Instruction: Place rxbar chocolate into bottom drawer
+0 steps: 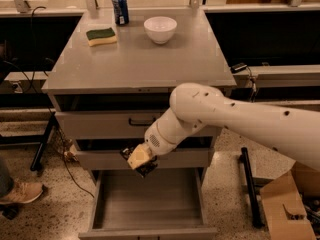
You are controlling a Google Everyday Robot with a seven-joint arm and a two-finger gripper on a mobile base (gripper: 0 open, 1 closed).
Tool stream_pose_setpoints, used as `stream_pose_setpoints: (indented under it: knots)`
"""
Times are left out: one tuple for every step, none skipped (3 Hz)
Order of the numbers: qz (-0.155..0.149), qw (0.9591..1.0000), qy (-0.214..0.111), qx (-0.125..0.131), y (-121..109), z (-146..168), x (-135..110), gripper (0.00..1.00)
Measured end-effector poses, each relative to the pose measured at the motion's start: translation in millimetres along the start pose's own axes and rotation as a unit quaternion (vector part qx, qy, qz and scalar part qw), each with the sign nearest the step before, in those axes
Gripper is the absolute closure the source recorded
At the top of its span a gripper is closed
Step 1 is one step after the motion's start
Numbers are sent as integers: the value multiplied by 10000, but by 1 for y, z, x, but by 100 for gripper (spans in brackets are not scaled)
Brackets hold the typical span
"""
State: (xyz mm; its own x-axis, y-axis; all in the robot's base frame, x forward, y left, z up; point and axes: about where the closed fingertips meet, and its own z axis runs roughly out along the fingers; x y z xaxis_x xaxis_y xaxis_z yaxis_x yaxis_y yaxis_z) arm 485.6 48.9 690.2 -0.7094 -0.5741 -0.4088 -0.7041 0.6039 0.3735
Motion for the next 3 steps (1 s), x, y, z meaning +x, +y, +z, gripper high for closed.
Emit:
stream_pose_setpoints:
  knots:
    - [15, 10000, 55, -38, 0, 5, 5, 100]
    - [81, 9997, 231, 96, 0, 13, 14, 100]
    - [73, 9978, 643, 141, -7, 74, 43, 100]
